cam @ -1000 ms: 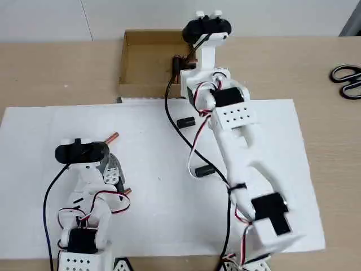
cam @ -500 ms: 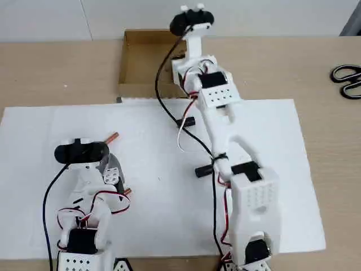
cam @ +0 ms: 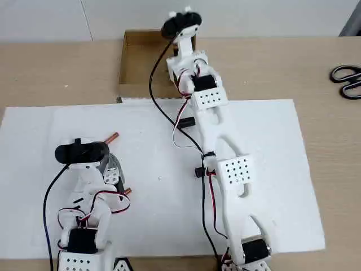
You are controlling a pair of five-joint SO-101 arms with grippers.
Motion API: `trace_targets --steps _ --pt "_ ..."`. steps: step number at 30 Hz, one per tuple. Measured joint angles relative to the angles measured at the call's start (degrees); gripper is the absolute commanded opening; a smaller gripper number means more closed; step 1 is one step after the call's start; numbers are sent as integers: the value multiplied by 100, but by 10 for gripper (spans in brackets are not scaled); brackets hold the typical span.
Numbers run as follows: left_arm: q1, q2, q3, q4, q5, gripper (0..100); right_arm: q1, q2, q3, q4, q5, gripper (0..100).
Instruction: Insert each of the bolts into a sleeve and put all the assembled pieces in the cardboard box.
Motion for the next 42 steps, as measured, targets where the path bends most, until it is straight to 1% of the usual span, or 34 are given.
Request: trace_targets --steps 4,6,9,13,19,24,29,42 --pt "0 0 0 0 0 8 0 334 -360 334 202 203" --pt "0 0 0 0 0 8 -9 360 -510 668 246 240" --pt "0 0 0 0 0 8 -35 352 -607 967 264 229" --pt "0 0 0 0 0 8 -35 352 -782 1090 264 213" --pt "0 0 0 0 0 8 18 360 -1732 1582 264 164" --pt "0 0 0 0 0 8 -9 352 -2295 2303 264 155" --pt "0 0 0 0 0 8 35 299 -2312 3068 264 155" --pt "0 0 0 0 0 8 88 -695 -2312 5064 264 155"
